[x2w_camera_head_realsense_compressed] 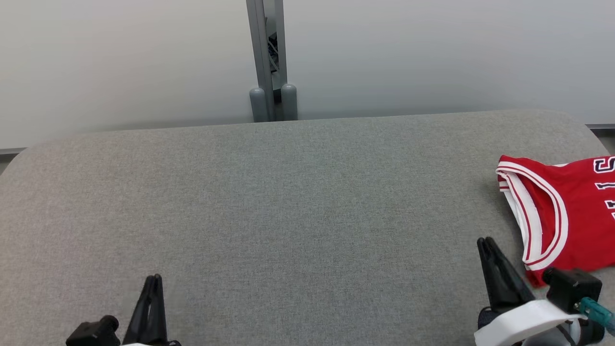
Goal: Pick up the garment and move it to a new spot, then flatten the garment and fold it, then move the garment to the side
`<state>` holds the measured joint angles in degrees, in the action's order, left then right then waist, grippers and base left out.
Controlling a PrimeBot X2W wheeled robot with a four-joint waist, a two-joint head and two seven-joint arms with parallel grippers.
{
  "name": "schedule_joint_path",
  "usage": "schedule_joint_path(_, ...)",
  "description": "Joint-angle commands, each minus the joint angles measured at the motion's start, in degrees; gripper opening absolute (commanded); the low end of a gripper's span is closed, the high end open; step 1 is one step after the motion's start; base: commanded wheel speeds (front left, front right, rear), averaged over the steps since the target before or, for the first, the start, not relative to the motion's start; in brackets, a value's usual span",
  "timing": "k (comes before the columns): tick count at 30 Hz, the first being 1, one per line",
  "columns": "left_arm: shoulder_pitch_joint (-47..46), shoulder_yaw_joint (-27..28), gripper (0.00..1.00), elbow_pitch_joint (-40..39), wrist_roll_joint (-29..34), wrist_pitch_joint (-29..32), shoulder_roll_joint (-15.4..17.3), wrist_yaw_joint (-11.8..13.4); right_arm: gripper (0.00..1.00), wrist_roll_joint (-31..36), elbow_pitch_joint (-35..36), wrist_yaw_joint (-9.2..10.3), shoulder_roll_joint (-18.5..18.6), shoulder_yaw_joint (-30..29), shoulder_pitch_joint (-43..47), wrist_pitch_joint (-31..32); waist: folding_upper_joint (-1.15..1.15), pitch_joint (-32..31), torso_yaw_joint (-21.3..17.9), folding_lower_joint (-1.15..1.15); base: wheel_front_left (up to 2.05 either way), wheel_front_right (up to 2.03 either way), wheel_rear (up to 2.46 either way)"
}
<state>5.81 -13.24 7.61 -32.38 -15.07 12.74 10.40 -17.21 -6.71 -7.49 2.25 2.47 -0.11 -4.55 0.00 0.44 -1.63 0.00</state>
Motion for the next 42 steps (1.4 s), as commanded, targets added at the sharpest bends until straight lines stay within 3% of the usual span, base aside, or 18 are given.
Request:
schedule_joint_path(1, 0.1, 0.0, 0.00, 0.3, -0.1, 0.0, -0.3, 0.0, 0.00, -0.2, -0.3, 0.00, -0.1, 0.0, 0.3, 0.0, 0.00, 0.0, 0.0, 0.00, 0.00, 0.00, 0.00)
schedule_joint_path(42, -4.6, 8.4, 0.00, 1.9, -28.8, 9.3, -4.2, -8.4, 0.00, -36.8, -2.3, 0.00, 1.6, -2.7, -1.6, 4.1, 0.00, -0.1, 0.5, 0.00, 0.00, 0.00, 0.00)
